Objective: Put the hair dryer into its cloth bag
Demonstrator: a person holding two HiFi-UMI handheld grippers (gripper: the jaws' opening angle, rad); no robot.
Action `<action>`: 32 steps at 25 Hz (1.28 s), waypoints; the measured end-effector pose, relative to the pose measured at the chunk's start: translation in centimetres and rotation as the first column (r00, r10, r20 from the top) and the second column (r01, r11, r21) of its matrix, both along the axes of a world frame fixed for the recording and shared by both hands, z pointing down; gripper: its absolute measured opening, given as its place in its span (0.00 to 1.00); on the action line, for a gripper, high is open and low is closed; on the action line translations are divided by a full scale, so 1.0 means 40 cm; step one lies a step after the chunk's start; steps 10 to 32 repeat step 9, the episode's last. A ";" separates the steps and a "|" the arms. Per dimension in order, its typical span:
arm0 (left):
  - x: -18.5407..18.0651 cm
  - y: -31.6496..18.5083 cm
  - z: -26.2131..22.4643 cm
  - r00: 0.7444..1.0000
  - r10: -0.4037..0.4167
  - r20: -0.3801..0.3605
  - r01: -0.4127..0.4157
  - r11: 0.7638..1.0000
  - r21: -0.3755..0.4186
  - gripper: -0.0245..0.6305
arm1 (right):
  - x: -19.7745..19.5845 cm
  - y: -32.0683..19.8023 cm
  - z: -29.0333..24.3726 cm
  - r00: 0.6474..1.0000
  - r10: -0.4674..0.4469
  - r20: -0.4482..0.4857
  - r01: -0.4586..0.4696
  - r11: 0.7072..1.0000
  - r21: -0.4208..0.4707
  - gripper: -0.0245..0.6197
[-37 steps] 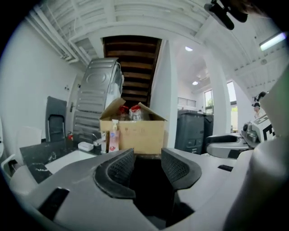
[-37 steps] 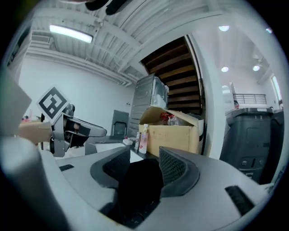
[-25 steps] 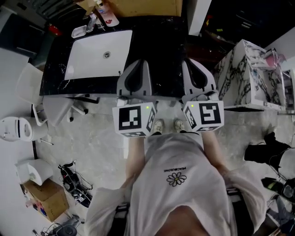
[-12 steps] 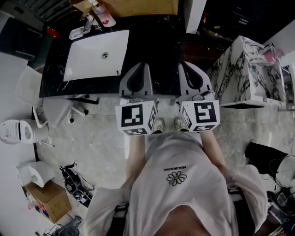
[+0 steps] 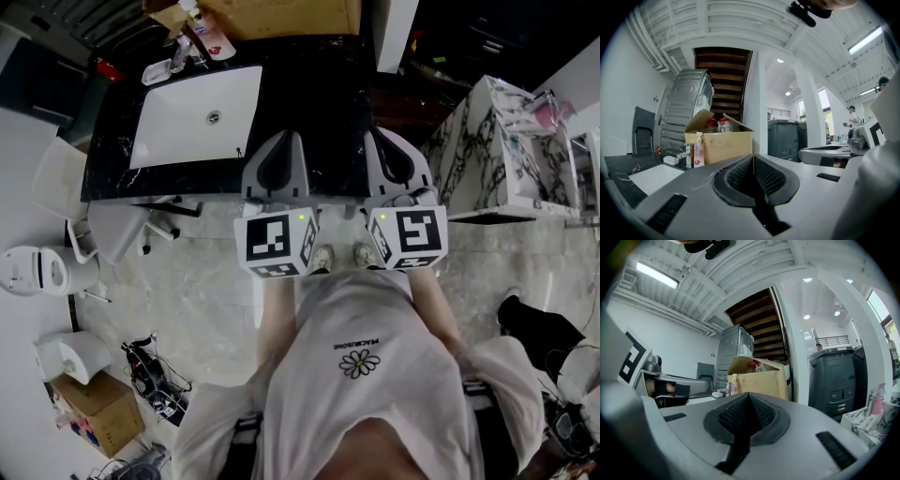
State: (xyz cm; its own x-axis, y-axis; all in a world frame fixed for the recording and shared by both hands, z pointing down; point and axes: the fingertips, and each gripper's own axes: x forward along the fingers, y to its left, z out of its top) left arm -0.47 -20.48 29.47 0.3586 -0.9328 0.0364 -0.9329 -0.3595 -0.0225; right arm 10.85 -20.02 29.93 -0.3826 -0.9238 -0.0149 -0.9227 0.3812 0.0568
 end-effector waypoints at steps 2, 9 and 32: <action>0.000 0.001 0.003 1.000 -0.001 -0.001 0.001 1.000 -0.006 0.07 | 0.004 0.001 -0.001 1.000 -0.002 -0.004 0.002 1.000 0.005 0.06; 0.001 0.000 0.007 1.000 -0.004 -0.001 0.004 1.000 -0.016 0.07 | 0.012 -0.004 0.003 1.000 0.005 0.001 -0.005 1.000 -0.007 0.06; 0.001 0.000 0.007 1.000 -0.004 -0.001 0.004 1.000 -0.016 0.07 | 0.012 -0.004 0.003 1.000 0.005 0.001 -0.005 1.000 -0.007 0.06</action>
